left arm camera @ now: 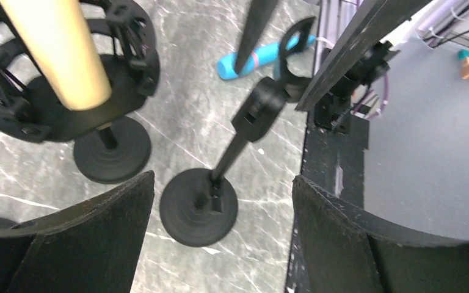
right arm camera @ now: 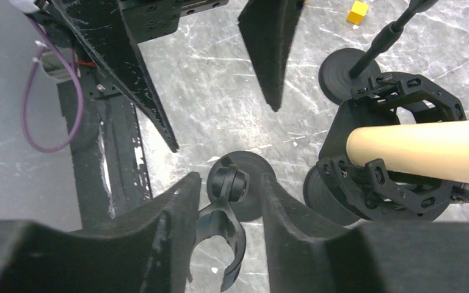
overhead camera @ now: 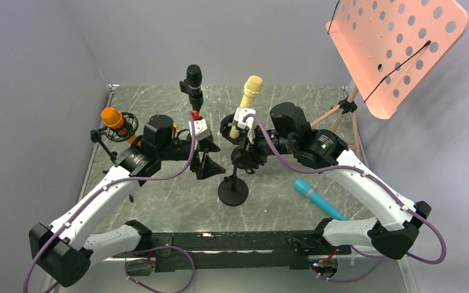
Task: Remove the microphone from the stand
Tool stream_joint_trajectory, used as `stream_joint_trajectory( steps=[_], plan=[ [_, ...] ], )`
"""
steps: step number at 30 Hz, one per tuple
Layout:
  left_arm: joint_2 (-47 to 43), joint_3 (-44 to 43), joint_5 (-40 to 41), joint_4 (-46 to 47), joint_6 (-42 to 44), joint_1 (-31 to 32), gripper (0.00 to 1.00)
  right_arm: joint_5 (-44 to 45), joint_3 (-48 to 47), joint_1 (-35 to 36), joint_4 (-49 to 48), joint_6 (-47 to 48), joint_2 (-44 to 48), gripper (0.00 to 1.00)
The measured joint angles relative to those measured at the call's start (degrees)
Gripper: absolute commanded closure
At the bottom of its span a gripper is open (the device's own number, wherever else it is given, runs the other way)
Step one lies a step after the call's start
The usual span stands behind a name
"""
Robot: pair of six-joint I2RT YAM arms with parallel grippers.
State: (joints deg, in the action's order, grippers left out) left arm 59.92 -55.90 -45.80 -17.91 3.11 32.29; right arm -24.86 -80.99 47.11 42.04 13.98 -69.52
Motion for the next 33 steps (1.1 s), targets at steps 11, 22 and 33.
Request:
stream_joint_trajectory(
  steps=[11,22,33],
  plan=[
    [6.21,0.68,1.46,13.07,-0.92,2.49,0.18,1.9,1.9,1.09,-0.09,1.95,-0.87,0.86],
    [-3.87,4.04,6.51,0.83,4.33,2.67,0.01,2.49,9.46,1.81,-4.7,2.45,-1.57,0.78],
    [-11.63,-3.52,13.09,-26.8,19.5,1.09,0.01,3.19,12.17,1.86,-6.51,3.65,-4.98,0.52]
  ],
)
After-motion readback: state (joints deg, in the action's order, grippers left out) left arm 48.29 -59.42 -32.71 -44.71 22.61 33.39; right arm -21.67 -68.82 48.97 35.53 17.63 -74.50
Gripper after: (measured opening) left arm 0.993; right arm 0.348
